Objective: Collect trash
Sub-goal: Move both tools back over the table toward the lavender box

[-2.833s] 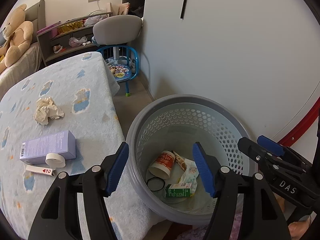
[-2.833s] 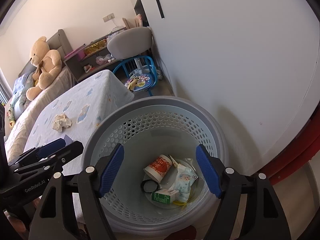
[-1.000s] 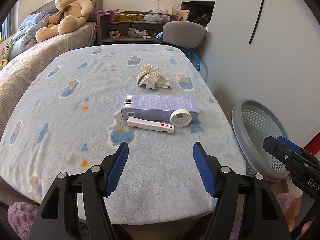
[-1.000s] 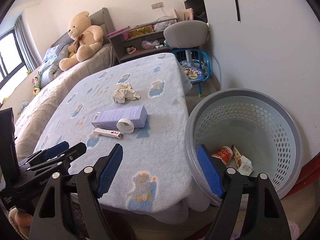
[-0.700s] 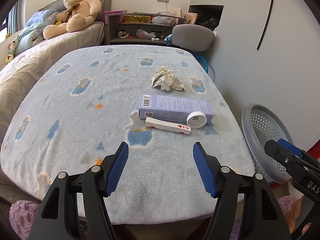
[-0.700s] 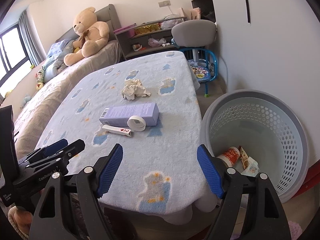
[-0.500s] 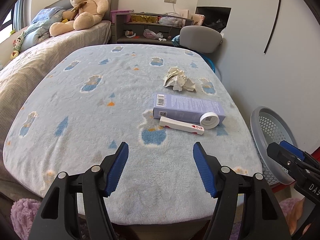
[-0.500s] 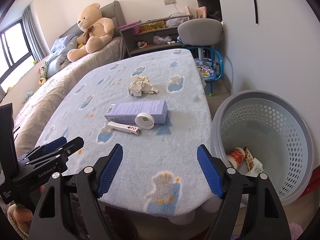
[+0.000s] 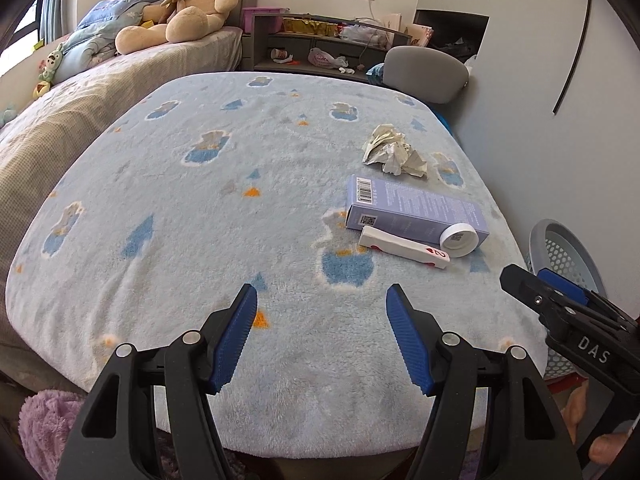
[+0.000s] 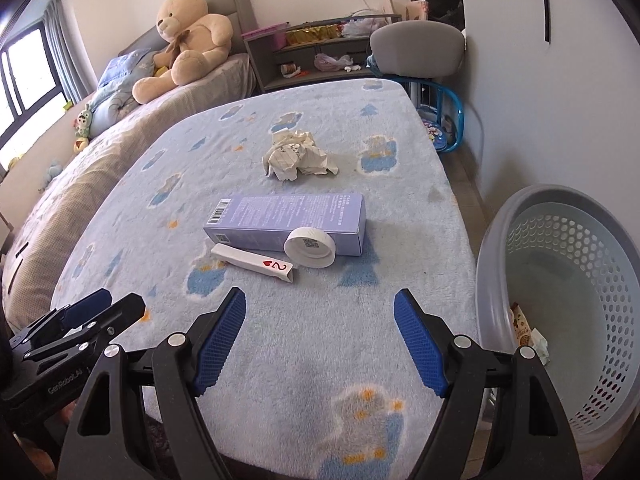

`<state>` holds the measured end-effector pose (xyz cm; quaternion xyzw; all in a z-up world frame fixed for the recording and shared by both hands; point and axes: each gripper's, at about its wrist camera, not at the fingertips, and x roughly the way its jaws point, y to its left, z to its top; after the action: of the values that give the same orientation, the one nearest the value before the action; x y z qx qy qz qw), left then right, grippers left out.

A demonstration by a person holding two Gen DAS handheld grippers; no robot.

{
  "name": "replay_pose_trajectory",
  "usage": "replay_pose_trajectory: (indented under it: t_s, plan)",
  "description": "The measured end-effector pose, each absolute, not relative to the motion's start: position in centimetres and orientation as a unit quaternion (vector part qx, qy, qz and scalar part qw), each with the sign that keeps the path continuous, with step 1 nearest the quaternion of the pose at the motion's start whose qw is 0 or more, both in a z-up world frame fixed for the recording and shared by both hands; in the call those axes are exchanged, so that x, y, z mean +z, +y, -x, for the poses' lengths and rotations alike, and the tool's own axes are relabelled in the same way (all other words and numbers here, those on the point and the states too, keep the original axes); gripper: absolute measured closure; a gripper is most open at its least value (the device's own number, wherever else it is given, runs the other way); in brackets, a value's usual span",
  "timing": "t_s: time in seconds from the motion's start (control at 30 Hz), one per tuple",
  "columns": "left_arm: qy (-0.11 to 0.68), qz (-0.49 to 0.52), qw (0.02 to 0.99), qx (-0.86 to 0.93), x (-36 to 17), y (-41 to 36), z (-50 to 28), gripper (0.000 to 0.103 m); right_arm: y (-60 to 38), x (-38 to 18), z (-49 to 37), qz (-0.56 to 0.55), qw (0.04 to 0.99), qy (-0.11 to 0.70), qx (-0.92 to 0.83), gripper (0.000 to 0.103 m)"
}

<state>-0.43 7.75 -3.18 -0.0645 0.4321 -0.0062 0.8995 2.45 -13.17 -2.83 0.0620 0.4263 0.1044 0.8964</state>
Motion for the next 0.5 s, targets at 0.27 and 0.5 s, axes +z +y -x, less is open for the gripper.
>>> replay_pose_trajectory:
  t_s: [0.27, 0.5]
  plan:
    - [0.438, 0.067, 0.897, -0.005, -3.9, 8.2, -0.3, 0.039, -12.2, -4.3, -5.6, -0.066, 0.891, 0.441, 0.081, 0.033]
    - [0.439, 0.069, 0.896, -0.007, -4.2, 8.5, -0.7, 0.039, -11.3, -5.3, -7.3, -0.067, 0.888, 0.45, 0.069, 0.036]
